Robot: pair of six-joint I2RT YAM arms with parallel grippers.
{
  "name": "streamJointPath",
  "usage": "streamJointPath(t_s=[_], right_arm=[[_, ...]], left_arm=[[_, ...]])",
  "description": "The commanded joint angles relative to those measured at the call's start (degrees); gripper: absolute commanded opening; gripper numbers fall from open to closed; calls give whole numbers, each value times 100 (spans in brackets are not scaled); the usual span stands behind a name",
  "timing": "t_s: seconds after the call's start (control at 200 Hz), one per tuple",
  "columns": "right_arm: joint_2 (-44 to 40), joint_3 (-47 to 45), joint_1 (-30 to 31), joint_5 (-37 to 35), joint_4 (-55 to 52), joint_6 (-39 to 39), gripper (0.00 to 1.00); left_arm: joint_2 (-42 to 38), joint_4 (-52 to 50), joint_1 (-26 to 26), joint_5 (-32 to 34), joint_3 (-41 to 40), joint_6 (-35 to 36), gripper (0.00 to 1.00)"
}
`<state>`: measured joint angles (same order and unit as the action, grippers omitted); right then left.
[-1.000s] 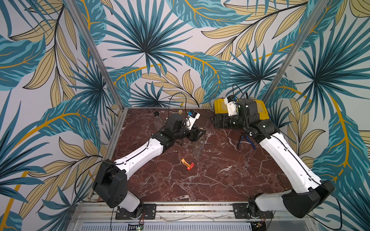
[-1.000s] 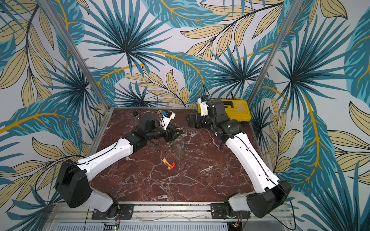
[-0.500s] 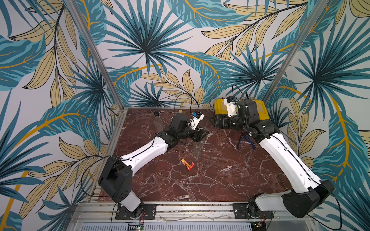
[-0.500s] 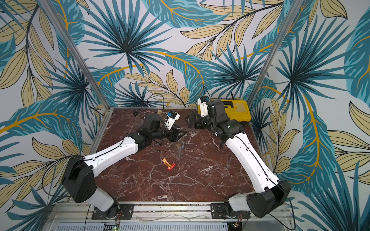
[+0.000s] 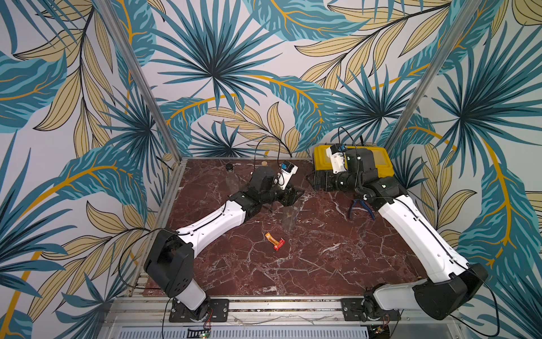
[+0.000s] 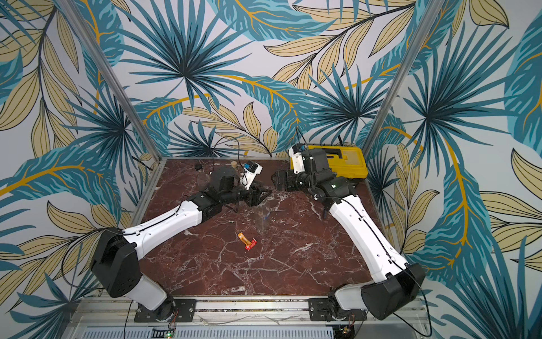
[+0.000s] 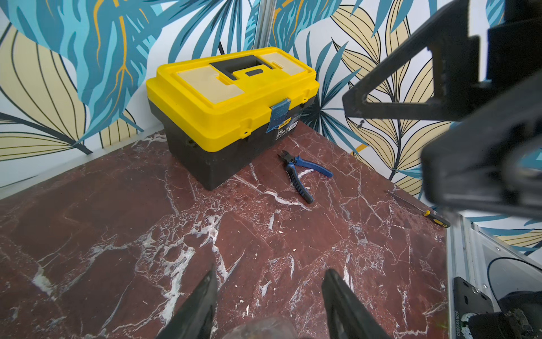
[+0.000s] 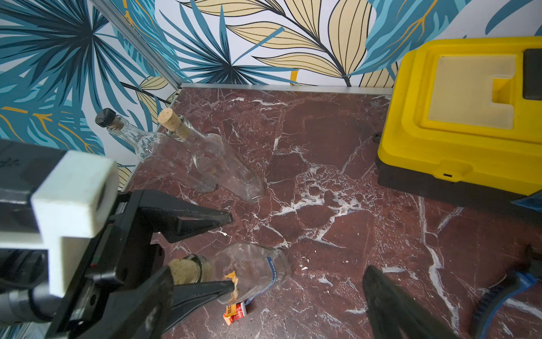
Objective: Remove the label from the bottle
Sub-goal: Hold the bottle at the center of the board.
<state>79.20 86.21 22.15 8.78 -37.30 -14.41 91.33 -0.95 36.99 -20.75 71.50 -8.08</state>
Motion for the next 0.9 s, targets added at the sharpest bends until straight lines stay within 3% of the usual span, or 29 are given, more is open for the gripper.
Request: streamJointPath(t_s=[0.0, 0.451, 0.896], right_arm=[[-56, -104, -9, 98, 107, -20, 99], [-43, -154, -16, 212, 130, -44, 99], [-88, -266, -10, 231, 197, -52, 100]], left_arm=[[67, 192, 14, 45, -66, -25, 58], [62, 250, 53, 148, -273, -106, 57], [27, 302, 74, 296, -409, -251, 34]])
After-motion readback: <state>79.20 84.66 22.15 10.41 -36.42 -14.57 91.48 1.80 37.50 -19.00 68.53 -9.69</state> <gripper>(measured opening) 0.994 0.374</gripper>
